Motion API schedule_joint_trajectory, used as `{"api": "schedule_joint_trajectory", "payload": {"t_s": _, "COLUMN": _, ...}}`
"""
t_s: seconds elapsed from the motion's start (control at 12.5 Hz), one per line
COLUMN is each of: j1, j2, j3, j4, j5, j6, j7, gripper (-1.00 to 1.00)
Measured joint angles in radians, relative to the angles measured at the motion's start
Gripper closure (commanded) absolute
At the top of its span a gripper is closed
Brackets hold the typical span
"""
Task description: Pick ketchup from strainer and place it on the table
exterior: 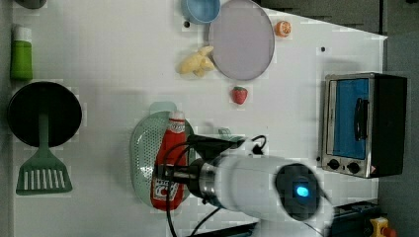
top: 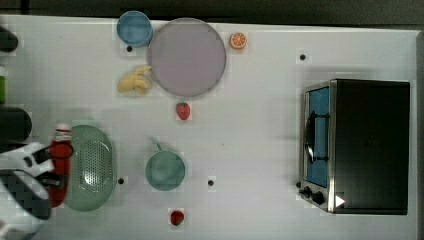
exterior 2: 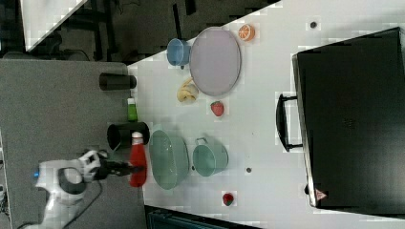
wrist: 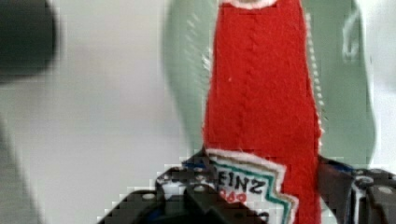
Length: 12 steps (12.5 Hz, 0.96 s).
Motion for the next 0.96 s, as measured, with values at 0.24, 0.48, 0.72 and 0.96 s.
{"api": "schedule_joint_trajectory", "payload": {"t_s": 0.24, "j1": -0.013, "j2": -0.064, "j3": 0.013, "j4": 0.165, "j5": 0.084, "j6": -0.226, "j7": -0.074, "gripper": -0.21}}
{"api": "schedule_joint_trajectory", "payload": {"t_s": 0.48, "j1": -0.059, "j2": -0.083, "j3": 0.019, "j4": 0.259, "j5": 0.110, "j6": -0.361, "j7": -0.151, "gripper": -0.21}}
{"api": "schedule_joint_trajectory", "payload": {"t_s": 0.72, "j1": -0.133, "j2": -0.118, "j3": -0.020, "j4": 0.272, "j5": 0.102, "j6": -0.400, "j7": -0.213, "gripper": -0.21}}
{"api": "schedule_joint_trajectory", "payload": {"t_s": 0.96, "j1": -0.209, "j2": -0.137, "j3": -0.109, "j4": 0.285, "j5": 0.091, "j6": -0.419, "j7": -0.236, "gripper": -0.21}}
